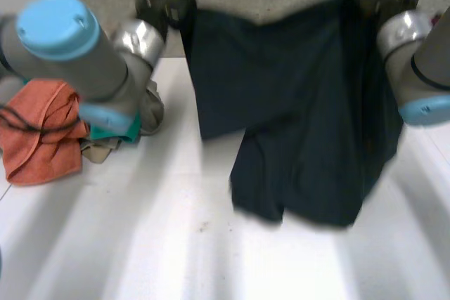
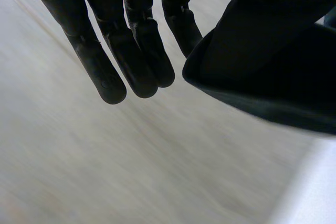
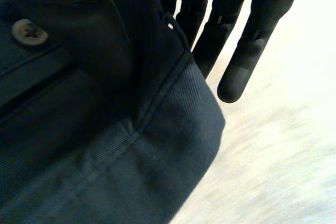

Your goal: Fold the laundry.

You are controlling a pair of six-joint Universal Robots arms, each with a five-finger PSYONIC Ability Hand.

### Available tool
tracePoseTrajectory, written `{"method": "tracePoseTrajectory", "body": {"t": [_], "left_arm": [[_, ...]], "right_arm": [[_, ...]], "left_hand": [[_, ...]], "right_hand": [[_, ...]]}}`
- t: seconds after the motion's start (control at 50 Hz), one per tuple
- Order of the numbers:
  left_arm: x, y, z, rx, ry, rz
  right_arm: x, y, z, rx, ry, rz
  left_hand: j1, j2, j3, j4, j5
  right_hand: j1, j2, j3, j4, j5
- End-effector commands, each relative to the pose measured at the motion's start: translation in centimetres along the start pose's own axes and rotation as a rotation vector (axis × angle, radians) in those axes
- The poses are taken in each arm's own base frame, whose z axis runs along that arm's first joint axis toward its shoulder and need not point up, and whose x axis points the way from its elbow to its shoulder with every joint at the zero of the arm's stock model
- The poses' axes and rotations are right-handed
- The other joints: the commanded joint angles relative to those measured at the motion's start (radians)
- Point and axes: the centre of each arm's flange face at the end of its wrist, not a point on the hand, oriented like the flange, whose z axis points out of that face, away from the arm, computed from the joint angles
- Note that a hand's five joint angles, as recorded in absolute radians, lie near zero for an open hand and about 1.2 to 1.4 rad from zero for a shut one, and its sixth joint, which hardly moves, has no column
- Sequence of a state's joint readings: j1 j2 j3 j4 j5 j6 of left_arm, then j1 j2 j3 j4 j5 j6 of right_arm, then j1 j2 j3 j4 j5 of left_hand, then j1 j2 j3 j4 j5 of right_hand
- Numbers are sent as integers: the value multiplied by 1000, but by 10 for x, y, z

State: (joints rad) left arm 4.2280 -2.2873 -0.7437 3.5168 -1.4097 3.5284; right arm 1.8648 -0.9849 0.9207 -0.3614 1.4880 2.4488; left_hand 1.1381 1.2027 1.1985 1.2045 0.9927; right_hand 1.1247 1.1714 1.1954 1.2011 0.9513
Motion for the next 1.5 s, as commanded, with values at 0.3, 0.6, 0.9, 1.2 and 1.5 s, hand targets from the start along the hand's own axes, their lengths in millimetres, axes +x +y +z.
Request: {"method": "tracePoseTrajectory", "body": {"t": [0.3,0.6,0.9,1.2,1.5], "left_arm": [[-27,-14,-18,41,-96,-20],[51,44,-187,-498,162,-119],[46,14,-198,-477,170,-126],[43,20,-177,-447,147,-121],[50,23,-195,-538,189,-138]], "right_arm": [[-19,11,-40,-103,-102,135],[-86,72,-170,-609,-554,214],[-38,57,-158,-660,-549,234],[-68,79,-179,-665,-727,163],[-70,89,-177,-624,-667,148]], "left_hand": [[258,194,198,192,229],[258,194,198,192,229],[258,194,198,192,229],[258,194,198,192,229],[-436,-501,-497,-503,-465]], "right_hand": [[272,225,201,195,270],[272,225,201,195,270],[-547,-593,-617,-623,-548],[-561,-608,-632,-638,-562],[272,225,201,195,270]]}}
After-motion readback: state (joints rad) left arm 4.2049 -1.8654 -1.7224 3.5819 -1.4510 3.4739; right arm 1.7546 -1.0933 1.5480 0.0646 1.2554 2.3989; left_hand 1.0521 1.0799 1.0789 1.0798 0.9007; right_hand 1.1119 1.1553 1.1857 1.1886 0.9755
